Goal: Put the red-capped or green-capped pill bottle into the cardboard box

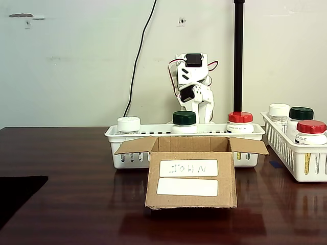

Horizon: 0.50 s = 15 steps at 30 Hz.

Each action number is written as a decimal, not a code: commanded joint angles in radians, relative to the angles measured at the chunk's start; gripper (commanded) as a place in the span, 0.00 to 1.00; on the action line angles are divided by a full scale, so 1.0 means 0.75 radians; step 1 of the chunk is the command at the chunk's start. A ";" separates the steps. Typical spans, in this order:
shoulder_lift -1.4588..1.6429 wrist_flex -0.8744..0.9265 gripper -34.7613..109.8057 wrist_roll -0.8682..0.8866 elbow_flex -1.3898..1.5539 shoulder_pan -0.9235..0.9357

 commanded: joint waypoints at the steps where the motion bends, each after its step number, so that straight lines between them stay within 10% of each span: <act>1: 0.117 -0.495 0.27 1.372 -0.002 0.440; 15: 0.117 -0.517 0.28 1.342 -0.049 0.376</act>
